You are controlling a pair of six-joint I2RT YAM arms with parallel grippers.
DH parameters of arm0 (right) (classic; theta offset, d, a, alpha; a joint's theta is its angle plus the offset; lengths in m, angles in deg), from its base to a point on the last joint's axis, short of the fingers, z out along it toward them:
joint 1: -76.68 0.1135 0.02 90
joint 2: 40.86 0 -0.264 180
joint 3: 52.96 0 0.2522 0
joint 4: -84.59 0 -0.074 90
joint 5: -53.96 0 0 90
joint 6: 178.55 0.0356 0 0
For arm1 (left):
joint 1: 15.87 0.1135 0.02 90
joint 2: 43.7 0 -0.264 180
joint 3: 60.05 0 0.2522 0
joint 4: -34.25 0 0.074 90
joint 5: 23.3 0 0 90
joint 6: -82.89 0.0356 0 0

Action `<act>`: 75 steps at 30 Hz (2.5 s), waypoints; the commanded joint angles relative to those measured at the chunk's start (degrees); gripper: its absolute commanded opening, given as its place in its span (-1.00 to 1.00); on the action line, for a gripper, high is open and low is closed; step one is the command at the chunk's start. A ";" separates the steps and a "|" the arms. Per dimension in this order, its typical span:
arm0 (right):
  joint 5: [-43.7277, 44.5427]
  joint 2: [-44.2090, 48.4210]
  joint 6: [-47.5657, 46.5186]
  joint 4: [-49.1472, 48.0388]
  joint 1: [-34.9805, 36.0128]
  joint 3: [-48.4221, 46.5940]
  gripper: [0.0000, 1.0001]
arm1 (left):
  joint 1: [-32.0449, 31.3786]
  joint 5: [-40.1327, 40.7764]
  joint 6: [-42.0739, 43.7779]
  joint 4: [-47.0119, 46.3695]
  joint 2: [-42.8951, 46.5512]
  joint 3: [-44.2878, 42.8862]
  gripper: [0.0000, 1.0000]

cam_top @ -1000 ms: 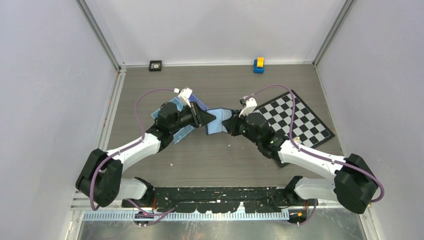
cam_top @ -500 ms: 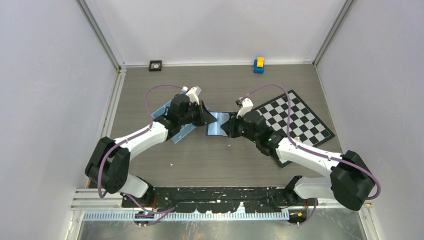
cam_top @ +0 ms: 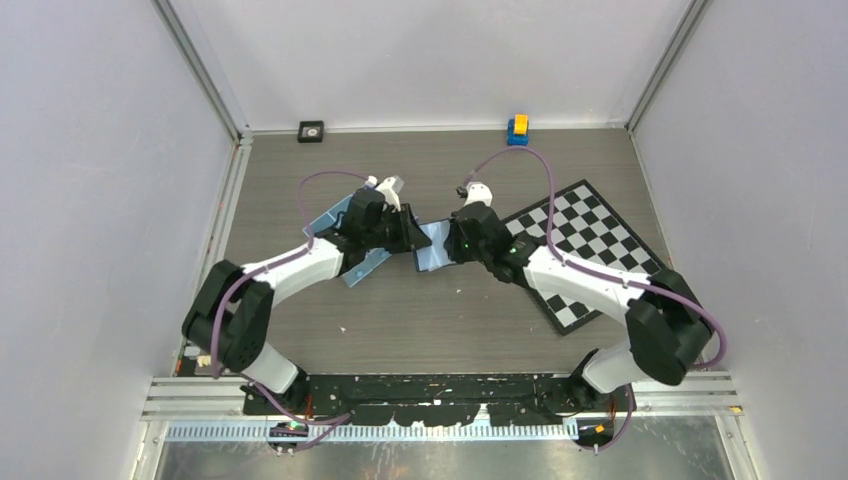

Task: Take the credit cards out of the card holder
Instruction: Place the card holder at the center of the board, then close the card holder at the center of the board.

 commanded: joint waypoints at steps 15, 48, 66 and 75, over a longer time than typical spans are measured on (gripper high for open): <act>-1.23 -7.51 0.73 8.59 -0.75 -8.45 -0.15 | 0.33 -7.15 -1.75 -3.14 -17.50 -6.40 -0.57; 21.32 -18.99 15.02 30.09 -5.59 -17.42 -1.00 | 4.90 -3.02 -1.76 0.94 -21.24 -8.49 -1.00; -7.10 -12.28 15.33 6.00 -9.31 -4.60 -0.99 | 3.97 -3.31 -0.54 4.19 -27.94 -15.11 -1.00; -17.77 -14.71 12.74 -0.54 -9.36 -4.43 -0.99 | 2.34 -6.76 -2.01 3.43 -30.54 -16.64 -1.00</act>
